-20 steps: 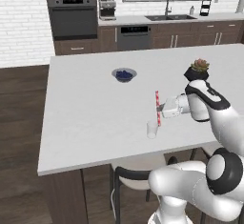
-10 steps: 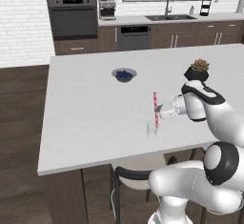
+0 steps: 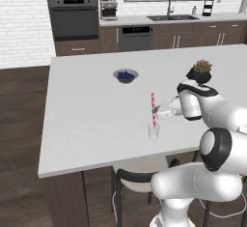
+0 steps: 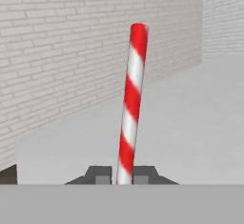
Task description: Take a straw from the drawer in front and place it inside the glass cup on the dining counter.
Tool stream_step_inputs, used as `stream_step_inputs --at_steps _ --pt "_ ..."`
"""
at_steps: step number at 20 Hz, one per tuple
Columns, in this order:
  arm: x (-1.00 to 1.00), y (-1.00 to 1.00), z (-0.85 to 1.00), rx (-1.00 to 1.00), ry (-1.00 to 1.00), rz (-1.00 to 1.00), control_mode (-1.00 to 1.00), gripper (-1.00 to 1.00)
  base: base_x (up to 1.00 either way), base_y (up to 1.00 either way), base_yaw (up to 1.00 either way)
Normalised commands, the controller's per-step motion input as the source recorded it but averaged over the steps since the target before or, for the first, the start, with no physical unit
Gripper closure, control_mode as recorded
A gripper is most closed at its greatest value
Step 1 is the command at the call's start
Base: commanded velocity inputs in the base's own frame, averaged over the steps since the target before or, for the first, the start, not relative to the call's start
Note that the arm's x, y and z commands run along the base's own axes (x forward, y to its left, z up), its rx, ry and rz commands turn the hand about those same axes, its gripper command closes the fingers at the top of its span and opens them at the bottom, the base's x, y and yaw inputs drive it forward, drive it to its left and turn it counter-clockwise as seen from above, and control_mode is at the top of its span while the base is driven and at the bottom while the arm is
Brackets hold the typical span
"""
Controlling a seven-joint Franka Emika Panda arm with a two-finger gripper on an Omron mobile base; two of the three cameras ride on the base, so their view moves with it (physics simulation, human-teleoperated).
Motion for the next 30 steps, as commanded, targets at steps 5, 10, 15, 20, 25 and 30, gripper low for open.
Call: stream_step_inputs --at_steps 5,10,15,20,25,30 --pt "0.14 0.0 -0.2 0.0 -0.01 0.0 -1.0 1.0 0.0 0.0 0.0" --pt "0.02 0.0 -0.14 -0.01 -0.05 0.0 -1.0 1.0 0.0 0.0 0.0" --pt "0.0 -0.05 0.03 0.0 -0.12 0.0 -1.0 1.0 0.0 0.0 0.0" --pt "-0.01 0.0 0.09 0.0 -0.11 0.0 -1.0 1.0 0.0 0.0 0.0" --pt "-0.41 0.0 0.05 0.0 -0.07 0.0 -1.0 1.0 0.0 0.0 0.0" --pt "-0.39 -0.01 0.06 0.0 0.0 -0.04 -1.0 1.0 0.0 0.0 0.0"
